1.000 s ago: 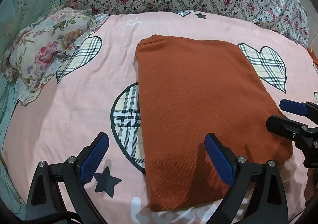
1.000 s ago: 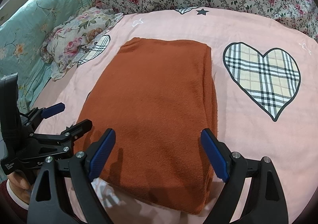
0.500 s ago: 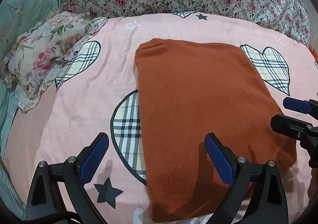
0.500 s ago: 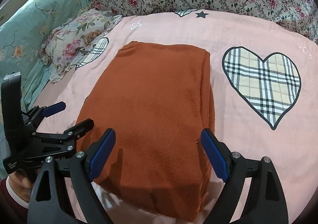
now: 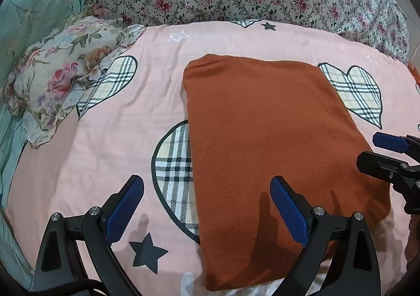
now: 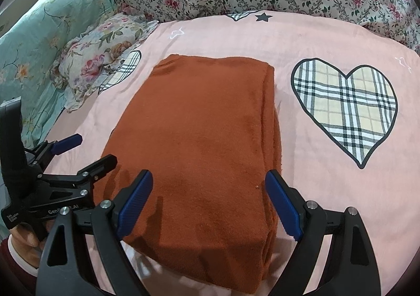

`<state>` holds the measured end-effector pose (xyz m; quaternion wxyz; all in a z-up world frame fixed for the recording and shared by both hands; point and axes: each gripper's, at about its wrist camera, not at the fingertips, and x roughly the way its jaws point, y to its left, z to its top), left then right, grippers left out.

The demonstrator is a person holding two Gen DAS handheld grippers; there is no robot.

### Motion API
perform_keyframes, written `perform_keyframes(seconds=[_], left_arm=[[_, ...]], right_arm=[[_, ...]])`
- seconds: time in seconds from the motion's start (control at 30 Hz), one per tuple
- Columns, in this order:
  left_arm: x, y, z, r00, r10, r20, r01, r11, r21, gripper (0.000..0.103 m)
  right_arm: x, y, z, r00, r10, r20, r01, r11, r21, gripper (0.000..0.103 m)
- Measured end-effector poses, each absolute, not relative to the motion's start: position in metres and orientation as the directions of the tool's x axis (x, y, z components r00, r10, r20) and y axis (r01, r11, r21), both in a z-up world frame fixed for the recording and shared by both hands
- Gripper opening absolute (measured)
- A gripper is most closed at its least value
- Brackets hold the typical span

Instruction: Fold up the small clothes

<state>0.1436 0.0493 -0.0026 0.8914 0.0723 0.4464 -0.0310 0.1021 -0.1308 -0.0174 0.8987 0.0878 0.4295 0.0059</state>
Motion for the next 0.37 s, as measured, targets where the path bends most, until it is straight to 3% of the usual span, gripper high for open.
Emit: perform_keyframes(seconds=[0.37], left_arm=[[0.1335,0.0452,0.0046,0.612,-0.017,-0.791,0.139,0.986,0.087,0.097]], right_arm=[[0.1004,-0.1315,-0.0194,0.636,0.081,-0.767,0.075,0.983,0.167,0.088]])
